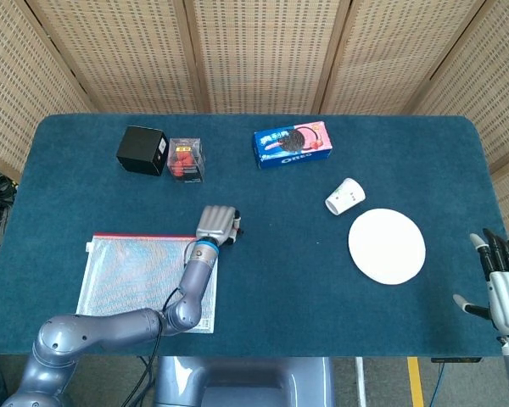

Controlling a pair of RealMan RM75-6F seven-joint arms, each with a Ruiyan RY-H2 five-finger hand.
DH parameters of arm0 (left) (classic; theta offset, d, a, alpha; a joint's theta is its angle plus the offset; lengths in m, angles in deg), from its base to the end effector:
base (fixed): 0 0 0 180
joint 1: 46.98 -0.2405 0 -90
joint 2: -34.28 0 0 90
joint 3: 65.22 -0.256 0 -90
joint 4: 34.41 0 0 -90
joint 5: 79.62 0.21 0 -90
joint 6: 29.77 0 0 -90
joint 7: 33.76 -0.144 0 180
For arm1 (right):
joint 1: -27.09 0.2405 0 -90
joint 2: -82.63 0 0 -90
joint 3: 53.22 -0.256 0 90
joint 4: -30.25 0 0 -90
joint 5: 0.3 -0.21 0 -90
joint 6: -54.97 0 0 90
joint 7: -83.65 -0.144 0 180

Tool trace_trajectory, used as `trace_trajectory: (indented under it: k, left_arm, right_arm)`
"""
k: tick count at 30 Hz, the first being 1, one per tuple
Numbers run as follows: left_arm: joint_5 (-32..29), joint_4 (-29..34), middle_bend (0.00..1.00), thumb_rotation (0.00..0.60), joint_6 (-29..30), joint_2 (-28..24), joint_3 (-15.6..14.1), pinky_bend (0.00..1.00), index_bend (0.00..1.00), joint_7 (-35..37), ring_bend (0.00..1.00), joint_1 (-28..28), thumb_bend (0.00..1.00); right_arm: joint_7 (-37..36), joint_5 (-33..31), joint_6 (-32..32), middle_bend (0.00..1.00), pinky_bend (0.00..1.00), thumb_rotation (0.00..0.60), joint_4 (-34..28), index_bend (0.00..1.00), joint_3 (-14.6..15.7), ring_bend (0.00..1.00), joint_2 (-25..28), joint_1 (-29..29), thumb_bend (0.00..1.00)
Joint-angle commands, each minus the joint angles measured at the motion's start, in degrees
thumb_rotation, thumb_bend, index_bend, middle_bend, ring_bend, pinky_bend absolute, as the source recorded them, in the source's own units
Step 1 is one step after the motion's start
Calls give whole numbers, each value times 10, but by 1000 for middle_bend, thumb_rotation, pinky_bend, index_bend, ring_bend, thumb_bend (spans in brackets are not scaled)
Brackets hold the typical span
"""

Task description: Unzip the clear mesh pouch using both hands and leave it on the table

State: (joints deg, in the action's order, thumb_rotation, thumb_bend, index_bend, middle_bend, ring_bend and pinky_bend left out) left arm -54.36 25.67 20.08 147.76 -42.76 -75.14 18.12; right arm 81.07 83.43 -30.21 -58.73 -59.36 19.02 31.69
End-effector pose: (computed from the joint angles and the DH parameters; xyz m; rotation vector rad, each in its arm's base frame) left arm -0.0474 0.3983 -0.1200 -1.7543 -1.1548 -0.7308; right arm -0.3238 -0.1921 0.1791 1.3138 -0.8599 0.9118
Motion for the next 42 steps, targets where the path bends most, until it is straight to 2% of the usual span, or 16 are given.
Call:
trace_trajectory:
  k: [1,10,13,16,21,23,24,27,30,33,36,42]
  left_arm:
    - [27,42,976,600,6,-28,3,1000,919,26,997,-16,524]
    - [77,157,976,600,-1,-105,-1,1000,925,86,997,-53,533]
    - [101,192,976,600,-6,-132,-1,1000,927,111,997,-63,537]
    - [137,228,976,600,-8,-156,2,1000,930,149,997,-76,538]
    - [174,255,976,600,-14,-178,3,1000,930,189,997,-83,537]
    - [184,264,976,600,-19,-183,3,1000,931,204,997,-83,537]
    - [196,275,976,600,-22,-186,8,1000,931,221,997,-83,538]
    - [209,281,976,600,-26,-190,8,1000,931,240,997,-83,538]
    - [220,283,976,600,-22,-191,8,1000,930,253,997,-83,538]
    - [236,285,976,600,-18,-190,10,1000,930,271,997,-83,538]
    - [251,289,976,600,-19,-195,12,1000,931,291,997,-83,537]
    - [269,286,976,600,-16,-199,12,1000,930,318,997,-85,537]
  right_arm:
    - [0,0,3,0,0,600,0,83,1,0,-1,2,0]
    - [-11,-7,32,1,0,600,3,98,2,0,-3,15,0]
    - [-41,-5,67,86,0,600,-3,115,1,8,3,33,0]
    - [-86,-3,126,202,0,600,-26,130,-5,95,25,69,0]
    - [-157,-21,229,381,21,600,-71,155,-25,307,57,133,0]
    - [-193,-37,278,433,109,600,-87,164,-36,371,64,162,0]
    - [-240,-68,342,463,200,600,-107,169,-56,409,56,202,0]
    - [-279,-107,409,539,446,600,-119,184,-73,501,56,240,0]
    - [-301,-145,451,610,621,600,-118,218,-88,588,45,268,0]
    - [-314,-191,490,661,733,600,-118,256,-100,648,29,296,0]
    - [-315,-245,527,695,794,600,-119,280,-110,687,12,329,0]
    - [-267,-339,526,745,889,600,-122,312,-104,749,-22,379,0]
